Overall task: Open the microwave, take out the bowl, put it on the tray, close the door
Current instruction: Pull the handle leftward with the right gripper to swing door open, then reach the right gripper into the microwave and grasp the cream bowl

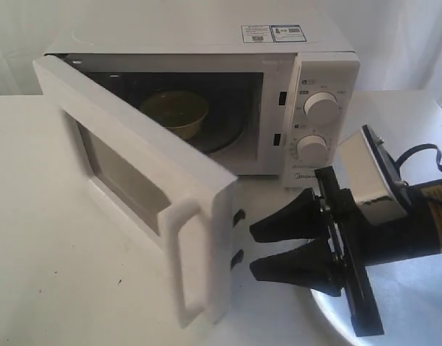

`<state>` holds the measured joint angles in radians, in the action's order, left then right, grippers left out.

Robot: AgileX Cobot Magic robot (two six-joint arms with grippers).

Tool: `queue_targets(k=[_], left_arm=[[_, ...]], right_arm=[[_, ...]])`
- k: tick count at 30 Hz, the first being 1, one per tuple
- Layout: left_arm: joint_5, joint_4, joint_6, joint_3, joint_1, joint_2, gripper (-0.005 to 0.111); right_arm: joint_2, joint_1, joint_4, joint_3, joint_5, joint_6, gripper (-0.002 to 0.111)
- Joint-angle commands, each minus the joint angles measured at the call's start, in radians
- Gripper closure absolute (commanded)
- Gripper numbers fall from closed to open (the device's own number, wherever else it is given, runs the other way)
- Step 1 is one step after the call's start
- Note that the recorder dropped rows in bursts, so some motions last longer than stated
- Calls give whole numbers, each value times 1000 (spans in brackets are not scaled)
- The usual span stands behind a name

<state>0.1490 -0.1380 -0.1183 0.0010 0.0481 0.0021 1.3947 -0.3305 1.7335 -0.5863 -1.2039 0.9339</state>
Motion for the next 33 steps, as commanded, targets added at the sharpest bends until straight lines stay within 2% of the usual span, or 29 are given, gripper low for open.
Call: queue_targets(k=[1, 2, 4, 5, 7, 13, 20, 22, 24, 27, 28, 29, 33], left_arm=[[-1, 3, -6, -1, -1, -2, 107], [-1, 3, -6, -1, -1, -2, 107], [-1, 3, -6, -1, -1, -2, 107], [-1, 3, -6, -1, -1, -2, 107], [-1, 3, -6, -1, -1, -2, 107], [-1, 3, -6, -1, -1, -2, 107], [-1, 3, -6, -1, -1, -2, 107], [-1, 3, -6, -1, -1, -2, 107], [-1, 3, -6, -1, -1, -2, 107], [-1, 3, -6, -1, -1, -2, 107], [-1, 3, -6, -1, -1, -2, 107], [-1, 3, -6, -1, -1, -2, 107], [-1, 3, -6, -1, -1, -2, 107]], right_arm=[[-76, 4, -97, 13, -17, -55, 76], [-88, 4, -138, 17, -6, -75, 85], [-93, -6, -218, 19, 138, -85, 104], [-86, -16, -262, 19, 202, -89, 108], [-61, -43, -343, 19, 261, -147, 108], [95, -170, -661, -51, 286, -387, 108], [307, -297, -809, -298, 566, -655, 108], [357, -310, -811, -366, 638, -687, 102], [402, -318, -804, -423, 676, -703, 89], [466, -321, -787, -484, 686, -729, 66], [505, -327, -787, -521, 694, -731, 53], [524, -336, -787, -541, 704, -731, 50], [625, -393, -787, -666, 793, -777, 52]])
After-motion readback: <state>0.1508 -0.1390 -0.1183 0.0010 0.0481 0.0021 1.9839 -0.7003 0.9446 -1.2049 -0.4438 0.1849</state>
